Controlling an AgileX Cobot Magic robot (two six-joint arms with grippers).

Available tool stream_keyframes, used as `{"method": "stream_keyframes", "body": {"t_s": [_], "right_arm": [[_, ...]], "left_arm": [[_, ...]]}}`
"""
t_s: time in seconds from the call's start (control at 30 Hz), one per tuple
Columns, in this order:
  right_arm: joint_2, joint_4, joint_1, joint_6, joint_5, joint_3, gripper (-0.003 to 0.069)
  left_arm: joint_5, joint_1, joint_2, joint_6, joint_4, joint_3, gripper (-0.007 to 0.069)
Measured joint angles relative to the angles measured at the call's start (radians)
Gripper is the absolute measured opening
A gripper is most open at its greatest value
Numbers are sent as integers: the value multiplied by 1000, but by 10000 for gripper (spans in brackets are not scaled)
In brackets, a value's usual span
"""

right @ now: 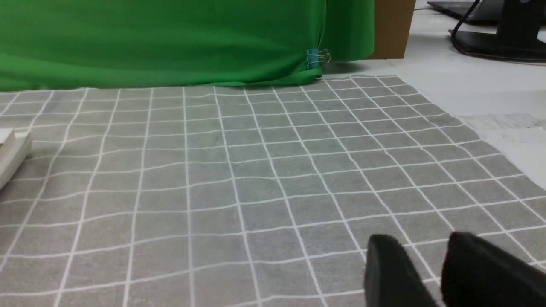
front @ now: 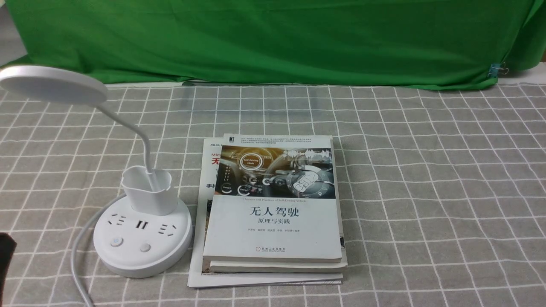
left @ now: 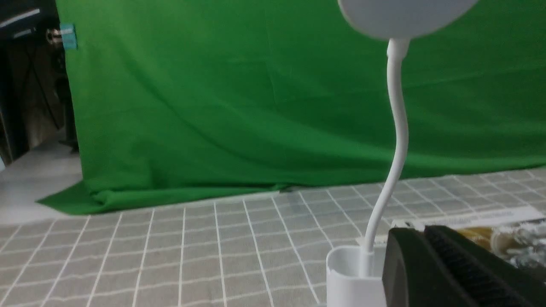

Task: Turn on the desk lamp on the grey coffee tablecloth with your hand.
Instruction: 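Press the power button on the lamp base to turn the lamp on with the left gripper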

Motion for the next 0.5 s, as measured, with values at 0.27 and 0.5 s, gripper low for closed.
{"method": "stream_keyframes", "body": {"t_s": [0.27, 0.5], "right_arm": [[0, 0, 0, 0, 0, 0, 245], [0, 0, 0, 0, 0, 0, 245]], "left_arm": [[-27, 0, 0, -5, 9, 0, 19], [-239, 0, 2, -111, -129, -24, 19]]}}
